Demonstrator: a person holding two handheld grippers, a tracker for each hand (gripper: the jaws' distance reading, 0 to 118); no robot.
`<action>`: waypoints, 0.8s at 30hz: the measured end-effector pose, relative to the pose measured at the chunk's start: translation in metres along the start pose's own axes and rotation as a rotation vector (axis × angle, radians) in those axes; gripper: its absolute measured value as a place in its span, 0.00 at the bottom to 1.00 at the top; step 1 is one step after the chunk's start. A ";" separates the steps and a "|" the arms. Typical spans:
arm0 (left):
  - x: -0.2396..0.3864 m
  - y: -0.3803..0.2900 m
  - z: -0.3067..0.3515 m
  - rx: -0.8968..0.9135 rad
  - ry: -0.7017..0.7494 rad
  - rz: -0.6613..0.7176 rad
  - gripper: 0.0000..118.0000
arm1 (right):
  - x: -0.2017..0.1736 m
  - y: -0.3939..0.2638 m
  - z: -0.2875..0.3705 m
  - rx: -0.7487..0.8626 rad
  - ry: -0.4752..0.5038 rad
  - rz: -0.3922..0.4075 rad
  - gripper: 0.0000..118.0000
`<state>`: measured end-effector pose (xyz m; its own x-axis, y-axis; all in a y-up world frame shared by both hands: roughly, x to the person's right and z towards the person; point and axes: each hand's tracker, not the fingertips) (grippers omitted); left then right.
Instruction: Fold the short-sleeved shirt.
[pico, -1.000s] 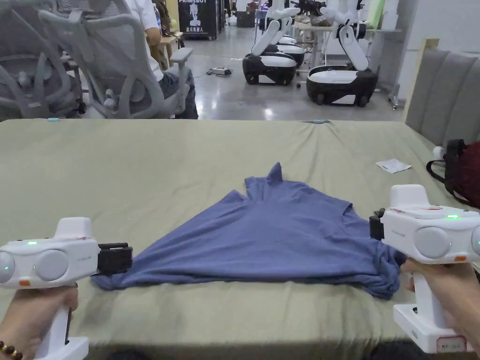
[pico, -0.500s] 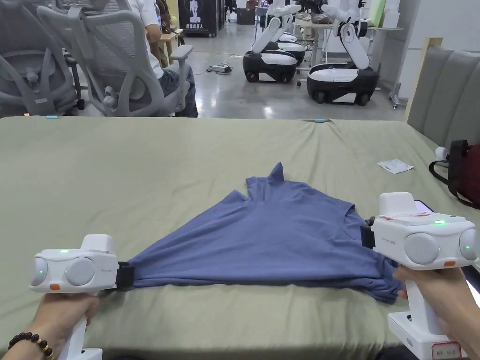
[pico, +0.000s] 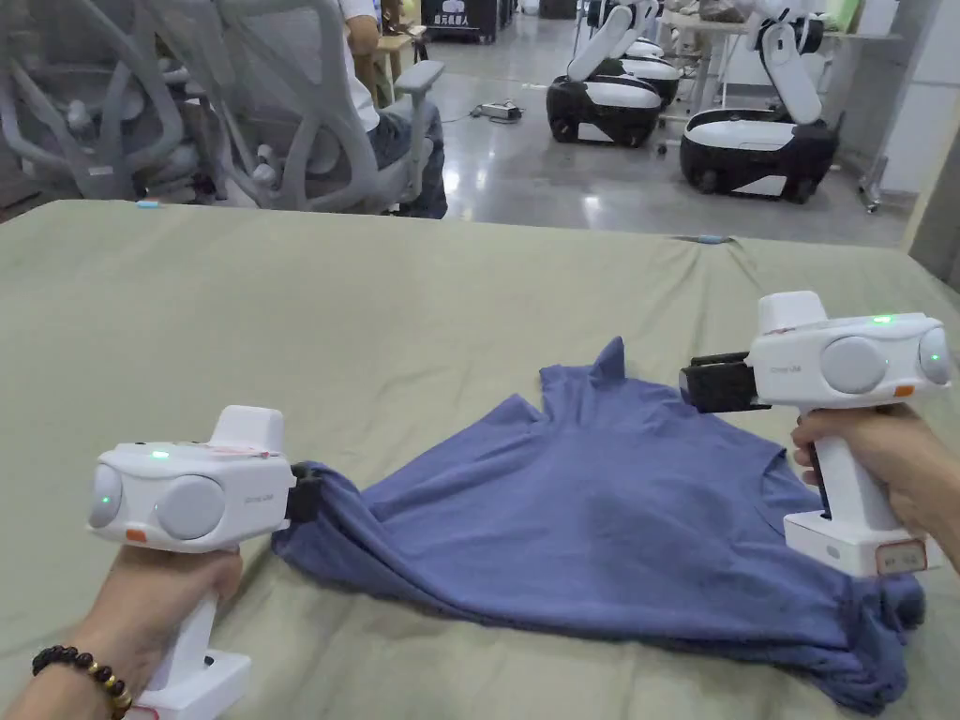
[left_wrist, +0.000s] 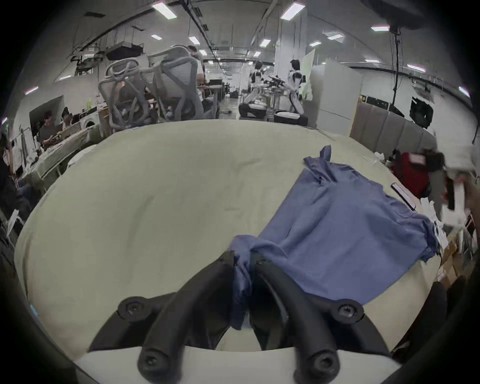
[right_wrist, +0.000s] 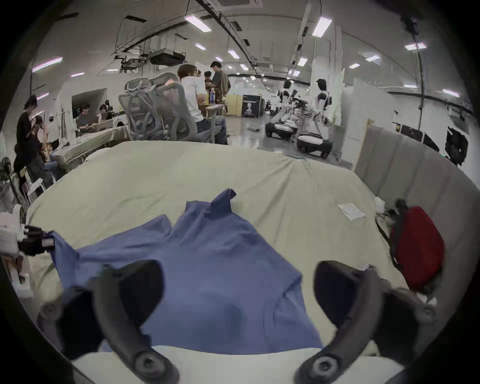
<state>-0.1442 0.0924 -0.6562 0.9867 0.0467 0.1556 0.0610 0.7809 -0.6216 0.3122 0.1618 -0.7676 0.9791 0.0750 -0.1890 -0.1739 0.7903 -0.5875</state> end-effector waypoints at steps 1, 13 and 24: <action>0.000 0.003 -0.006 -0.008 -0.003 -0.006 0.07 | 0.002 0.010 -0.014 -0.017 -0.012 0.021 0.94; -0.008 0.002 -0.032 -0.013 0.012 0.055 0.07 | 0.010 0.031 -0.194 -0.275 -0.029 0.109 0.78; -0.010 0.017 -0.034 -0.015 0.007 0.050 0.07 | -0.005 0.043 -0.170 -0.315 -0.024 0.093 0.03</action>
<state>-0.1478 0.0837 -0.6944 0.9896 0.0811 0.1191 0.0140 0.7684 -0.6398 0.2824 0.0917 -0.9258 0.9591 0.1556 -0.2364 -0.2829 0.5529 -0.7837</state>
